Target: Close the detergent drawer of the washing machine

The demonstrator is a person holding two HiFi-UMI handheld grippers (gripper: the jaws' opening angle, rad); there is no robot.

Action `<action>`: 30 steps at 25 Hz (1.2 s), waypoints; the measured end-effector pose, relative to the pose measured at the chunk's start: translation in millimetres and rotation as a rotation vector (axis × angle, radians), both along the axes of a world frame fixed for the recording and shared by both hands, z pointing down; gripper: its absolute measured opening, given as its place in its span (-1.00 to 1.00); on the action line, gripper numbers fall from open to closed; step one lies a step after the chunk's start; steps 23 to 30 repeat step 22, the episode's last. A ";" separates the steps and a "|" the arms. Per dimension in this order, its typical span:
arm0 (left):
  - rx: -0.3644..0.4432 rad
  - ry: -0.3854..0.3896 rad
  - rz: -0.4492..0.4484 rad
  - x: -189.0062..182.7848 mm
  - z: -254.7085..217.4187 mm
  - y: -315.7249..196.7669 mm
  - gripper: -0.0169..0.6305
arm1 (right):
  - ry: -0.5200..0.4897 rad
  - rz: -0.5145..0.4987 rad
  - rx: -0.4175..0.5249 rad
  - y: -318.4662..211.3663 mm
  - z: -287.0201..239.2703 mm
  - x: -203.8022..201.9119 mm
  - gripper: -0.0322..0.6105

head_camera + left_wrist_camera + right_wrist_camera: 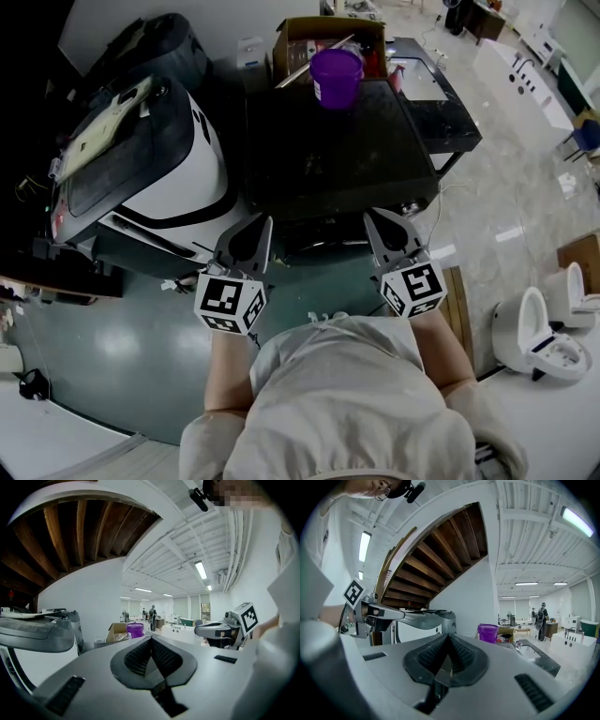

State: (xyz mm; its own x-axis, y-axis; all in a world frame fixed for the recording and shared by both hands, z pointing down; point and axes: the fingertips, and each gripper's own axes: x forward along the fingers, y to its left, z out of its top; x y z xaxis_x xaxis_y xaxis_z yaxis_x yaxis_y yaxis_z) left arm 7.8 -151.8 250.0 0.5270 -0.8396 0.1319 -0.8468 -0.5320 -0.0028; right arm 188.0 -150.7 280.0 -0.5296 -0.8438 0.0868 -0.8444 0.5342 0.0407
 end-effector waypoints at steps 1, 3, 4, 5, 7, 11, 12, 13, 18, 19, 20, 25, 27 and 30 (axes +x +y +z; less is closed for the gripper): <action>-0.001 0.000 -0.001 1.0 0.1 -1.0 -0.89 | 0.005 0.001 0.003 0.4 -0.7 0.6 -0.89; -0.003 0.001 -0.002 2.7 -0.4 -2.3 -0.89 | 0.019 0.004 0.009 1.4 -2.0 1.8 -0.89; -0.005 0.002 -0.001 3.6 -0.5 -2.7 -0.89 | 0.026 0.007 0.012 1.6 -2.7 2.4 -0.89; -0.007 0.003 0.000 4.6 -0.3 -3.0 -0.89 | 0.029 0.009 0.015 1.4 -3.5 3.4 -0.89; -0.016 -0.001 0.008 7.5 1.8 -3.1 -0.89 | 0.029 0.015 0.018 0.5 -4.8 5.8 -0.89; -0.033 -0.021 0.032 14.8 8.7 -3.6 -0.89 | 0.030 0.020 0.016 -1.1 -2.3 8.9 -0.89; -0.034 -0.022 0.032 15.8 9.6 -4.5 -0.89 | 0.030 0.018 0.015 -1.6 -1.7 8.8 -0.89; -0.035 -0.021 0.033 16.7 10.0 -5.3 -0.89 | 0.030 0.017 0.015 -2.2 -1.5 8.7 -0.89; -0.034 -0.011 0.035 19.3 9.0 -8.5 -0.89 | 0.029 0.022 0.021 -5.2 -2.9 11.7 -0.89; -0.034 -0.008 0.033 19.4 8.9 -9.1 -0.89 | 0.029 0.021 0.022 -5.7 -2.9 12.4 -0.89; -0.034 -0.006 0.032 19.6 8.9 -9.6 -0.89 | 0.029 0.021 0.023 -6.2 -2.7 13.1 -0.89; -0.035 0.000 0.029 20.1 9.0 -10.6 -0.89 | 0.030 0.020 0.024 -7.0 -2.1 14.4 -0.89; -0.035 0.000 0.029 20.1 9.0 -10.6 -0.89 | 0.030 0.020 0.024 -7.0 -2.1 14.4 -0.89; -0.035 0.000 0.029 20.1 9.0 -10.6 -0.89 | 0.030 0.020 0.024 -7.0 -2.1 14.4 -0.89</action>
